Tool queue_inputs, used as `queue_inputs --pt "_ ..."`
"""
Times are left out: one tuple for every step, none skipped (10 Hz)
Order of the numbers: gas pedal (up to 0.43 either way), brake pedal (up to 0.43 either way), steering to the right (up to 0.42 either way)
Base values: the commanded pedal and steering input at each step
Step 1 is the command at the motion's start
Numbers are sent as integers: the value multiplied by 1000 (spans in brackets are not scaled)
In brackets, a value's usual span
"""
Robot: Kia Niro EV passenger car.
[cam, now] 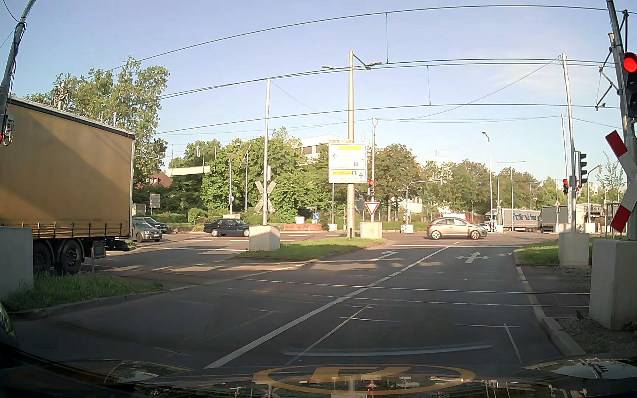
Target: Follow the waypoints while adhering to traffic rules and regulations
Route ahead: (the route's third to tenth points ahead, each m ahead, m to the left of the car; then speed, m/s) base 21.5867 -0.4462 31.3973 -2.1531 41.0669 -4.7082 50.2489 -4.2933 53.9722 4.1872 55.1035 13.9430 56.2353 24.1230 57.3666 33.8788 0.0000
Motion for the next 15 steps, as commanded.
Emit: queue_inputs --pt "0 287 248" --pt "0 287 248" --pt "0 287 248" --pt "0 293 248" --pt "0 287 248" --pt "0 293 248" --pt "0 293 248" --pt "0 293 248" --pt "0 293 248" --pt "0 293 248" --pt "0 293 248" --pt "0 293 248" --pt "0 293 248" --pt "0 293 248" --pt "0 293 248"
